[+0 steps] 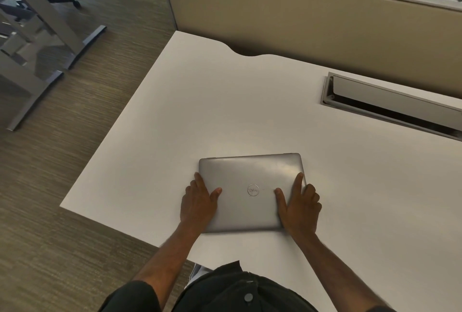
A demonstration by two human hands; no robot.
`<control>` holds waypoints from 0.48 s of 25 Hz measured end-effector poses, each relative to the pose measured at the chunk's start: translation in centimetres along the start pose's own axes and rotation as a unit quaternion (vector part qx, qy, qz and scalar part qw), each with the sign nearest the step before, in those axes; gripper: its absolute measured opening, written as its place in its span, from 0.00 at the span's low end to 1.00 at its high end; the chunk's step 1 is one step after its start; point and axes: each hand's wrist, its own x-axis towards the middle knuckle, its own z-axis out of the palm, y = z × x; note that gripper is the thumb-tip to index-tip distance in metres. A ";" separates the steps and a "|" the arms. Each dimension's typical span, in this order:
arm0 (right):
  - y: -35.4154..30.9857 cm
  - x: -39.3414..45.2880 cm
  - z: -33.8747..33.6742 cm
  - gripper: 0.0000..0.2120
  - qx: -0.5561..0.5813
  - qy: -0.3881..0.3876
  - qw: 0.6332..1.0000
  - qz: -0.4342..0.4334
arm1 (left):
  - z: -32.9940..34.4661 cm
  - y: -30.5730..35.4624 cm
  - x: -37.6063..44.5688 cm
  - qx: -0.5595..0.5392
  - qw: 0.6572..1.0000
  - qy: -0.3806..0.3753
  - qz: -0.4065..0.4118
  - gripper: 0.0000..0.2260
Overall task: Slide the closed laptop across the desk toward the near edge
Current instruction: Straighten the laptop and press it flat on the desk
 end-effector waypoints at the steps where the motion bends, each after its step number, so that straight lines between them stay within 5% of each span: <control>1: 0.1 0.1 0.0 0.40 0.006 -0.002 1.000 -0.004 | 0.0 0.1 -0.2 0.032 0.999 0.022 0.006 0.38; 7: -0.3 0.5 -0.8 0.36 0.000 -0.011 0.993 -0.116 | 0.5 1.1 -1.2 0.110 0.985 0.096 0.095 0.36; 12: -0.4 0.3 -0.9 0.37 -0.001 -0.025 0.994 -0.102 | 0.8 1.1 -1.3 0.090 0.992 0.065 0.065 0.38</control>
